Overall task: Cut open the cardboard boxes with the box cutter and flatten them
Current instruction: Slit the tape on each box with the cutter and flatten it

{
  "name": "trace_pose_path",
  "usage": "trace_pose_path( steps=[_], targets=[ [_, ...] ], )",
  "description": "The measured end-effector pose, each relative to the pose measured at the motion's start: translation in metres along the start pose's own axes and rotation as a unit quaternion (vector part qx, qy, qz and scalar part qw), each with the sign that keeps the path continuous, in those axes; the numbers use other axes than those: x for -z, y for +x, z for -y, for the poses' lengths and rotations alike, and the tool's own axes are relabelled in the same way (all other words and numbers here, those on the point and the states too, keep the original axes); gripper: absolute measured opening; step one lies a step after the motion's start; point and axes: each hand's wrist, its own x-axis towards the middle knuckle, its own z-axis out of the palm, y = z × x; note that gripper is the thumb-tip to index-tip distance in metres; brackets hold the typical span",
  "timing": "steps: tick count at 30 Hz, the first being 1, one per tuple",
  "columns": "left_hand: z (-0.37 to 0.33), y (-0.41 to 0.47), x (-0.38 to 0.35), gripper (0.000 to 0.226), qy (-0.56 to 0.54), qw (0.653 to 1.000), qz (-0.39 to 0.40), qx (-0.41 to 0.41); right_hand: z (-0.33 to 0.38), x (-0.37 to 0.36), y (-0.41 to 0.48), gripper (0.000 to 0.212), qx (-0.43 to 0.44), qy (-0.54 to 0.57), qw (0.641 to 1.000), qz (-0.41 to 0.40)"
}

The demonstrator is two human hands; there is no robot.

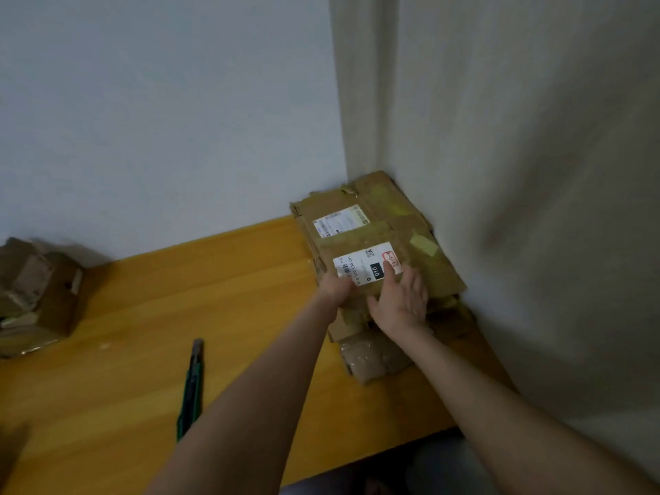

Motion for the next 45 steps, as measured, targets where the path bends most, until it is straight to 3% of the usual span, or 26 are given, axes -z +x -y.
trace_pose_path(
  steps=[3, 5, 7, 9, 20, 26, 33, 37, 41, 45],
  targets=[
    [0.008, -0.018, 0.024, 0.060, 0.200, 0.977, -0.036, -0.066, 0.020, -0.004, -0.006, 0.075, 0.023, 0.004, 1.000, 0.004],
    [0.018, -0.030, 0.047, 0.078, 0.386, 0.915, -0.072, -0.093, 0.040, -0.006, -0.013, 0.073, 0.038, 0.014, 0.999, 0.016],
    [0.028, -0.042, 0.071, 0.082, 0.460, 0.878, -0.093, -0.098, 0.063, -0.010, -0.023, 0.073, 0.060, 0.012, 0.998, 0.019],
    [0.040, -0.053, 0.098, 0.082, 0.479, 0.868, -0.103, -0.088, 0.091, -0.015, -0.037, 0.076, 0.085, 0.005, 0.996, 0.019],
    [0.152, -0.145, 0.307, 0.075, 0.445, 0.879, -0.160, -0.055, 0.279, -0.096, -0.175, 0.063, 0.161, 0.002, 0.984, 0.075],
    [0.222, -0.196, 0.425, 0.072, 0.425, 0.887, -0.180, -0.023, 0.390, -0.156, -0.269, 0.066, 0.201, 0.012, 0.972, 0.123],
    [0.278, -0.213, 0.521, 0.070, 0.411, 0.874, -0.261, -0.004, 0.463, -0.207, -0.305, 0.068, 0.222, 0.018, 0.961, 0.165],
    [0.297, -0.198, 0.568, 0.064, 0.332, 0.887, -0.318, 0.050, 0.494, -0.242, -0.296, 0.068, 0.146, 0.105, 0.945, 0.272],
    [0.305, -0.174, 0.606, 0.066, 0.298, 0.909, -0.259, 0.133, 0.523, -0.273, -0.282, 0.064, 0.037, 0.176, 0.898, 0.402],
    [0.308, -0.140, 0.624, 0.064, 0.208, 0.932, -0.197, 0.220, 0.539, -0.288, -0.274, 0.068, -0.068, 0.220, 0.849, 0.476]
  ],
)
